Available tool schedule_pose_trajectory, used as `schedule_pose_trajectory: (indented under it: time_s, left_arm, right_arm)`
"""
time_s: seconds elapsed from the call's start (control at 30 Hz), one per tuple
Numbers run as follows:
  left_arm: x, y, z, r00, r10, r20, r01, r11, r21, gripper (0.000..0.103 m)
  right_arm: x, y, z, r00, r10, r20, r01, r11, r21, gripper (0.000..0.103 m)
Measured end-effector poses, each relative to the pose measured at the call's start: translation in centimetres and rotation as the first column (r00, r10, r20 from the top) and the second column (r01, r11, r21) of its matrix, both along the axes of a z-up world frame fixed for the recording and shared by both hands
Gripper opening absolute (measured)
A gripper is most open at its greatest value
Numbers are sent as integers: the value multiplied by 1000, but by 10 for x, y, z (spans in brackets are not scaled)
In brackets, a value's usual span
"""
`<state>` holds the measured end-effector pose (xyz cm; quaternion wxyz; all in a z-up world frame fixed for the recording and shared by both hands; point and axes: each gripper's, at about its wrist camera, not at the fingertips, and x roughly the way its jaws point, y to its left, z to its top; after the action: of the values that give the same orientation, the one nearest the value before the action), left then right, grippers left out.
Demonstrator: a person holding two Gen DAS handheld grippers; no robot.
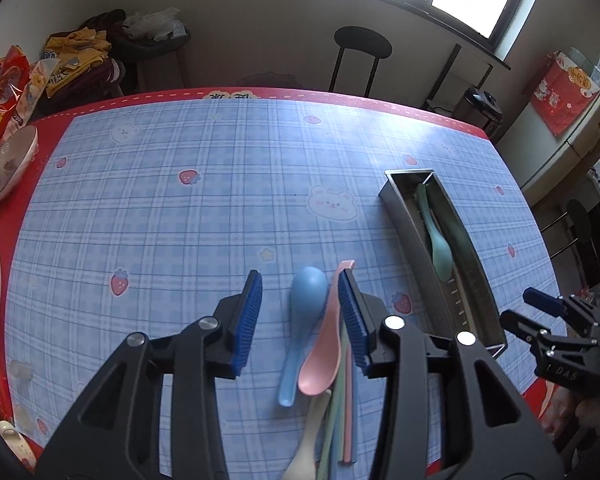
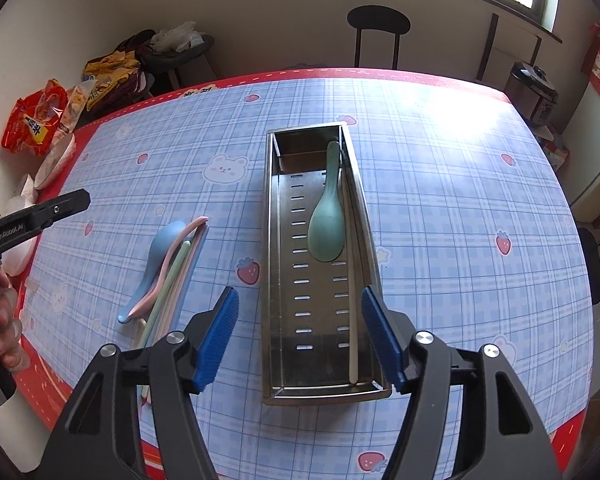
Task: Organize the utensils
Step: 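Open both tools and lift them away from the caddy, then move the left tool over the cream spoon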
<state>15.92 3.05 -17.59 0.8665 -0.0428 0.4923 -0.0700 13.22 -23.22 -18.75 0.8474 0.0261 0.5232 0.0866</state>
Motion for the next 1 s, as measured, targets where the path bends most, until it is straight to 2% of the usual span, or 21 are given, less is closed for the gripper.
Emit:
schedule_pose_trajectory:
  time_s: [0.1, 0.17, 0.2, 0.23, 0.27, 0.3, 0.43, 0.6, 0.8, 1.0]
  left_arm:
    - [-20, 11, 2, 1000, -21, 20, 21, 1000, 21, 56]
    - [-32, 19, 1, 999, -31, 22, 30, 999, 28, 57]
    - [-38, 23, -1, 999, -36, 19, 36, 999, 26, 63]
    - [-44, 26, -2, 999, -40, 18, 40, 999, 21, 81]
    - [-51, 29, -2, 999, -37, 24, 37, 999, 18, 89]
    - [-58, 33, -3, 999, -36, 38, 35, 999, 12, 92]
    - [-75, 44, -18, 999, -51, 2, 51, 999, -7, 94]
    - [-92, 62, -37, 999, -20, -42, 19, 1000, -23, 97]
    - [-107, 78, -52, 999, -1, -53, 0, 1000, -19, 97]
    - [-110, 91, -57, 999, 19, -47, -21, 999, -50, 97]
  right_arm:
    - [-7, 7, 0, 1000, 9, 2, -9, 1000, -4, 81]
    - [-10, 12, -1, 1000, 16, -2, -16, 1000, -1, 85]
    - [-12, 14, -2, 1000, 22, -6, -22, 1000, 3, 87]
    - [-14, 18, -4, 1000, 26, -11, -26, 1000, 5, 89]
    - [-16, 20, -6, 999, 31, -15, -31, 1000, 7, 90]
    - [-18, 23, -8, 999, 35, -21, -35, 999, 10, 90]
    - [-23, 38, -17, 997, 59, -55, -58, 998, 21, 93]
    - [-27, 60, -24, 992, 105, -68, -103, 994, 39, 93]
    - [-29, 92, -32, 980, 186, -71, -184, 982, 31, 92]
    - [-23, 113, -44, 965, 239, -108, -237, 971, 33, 62]
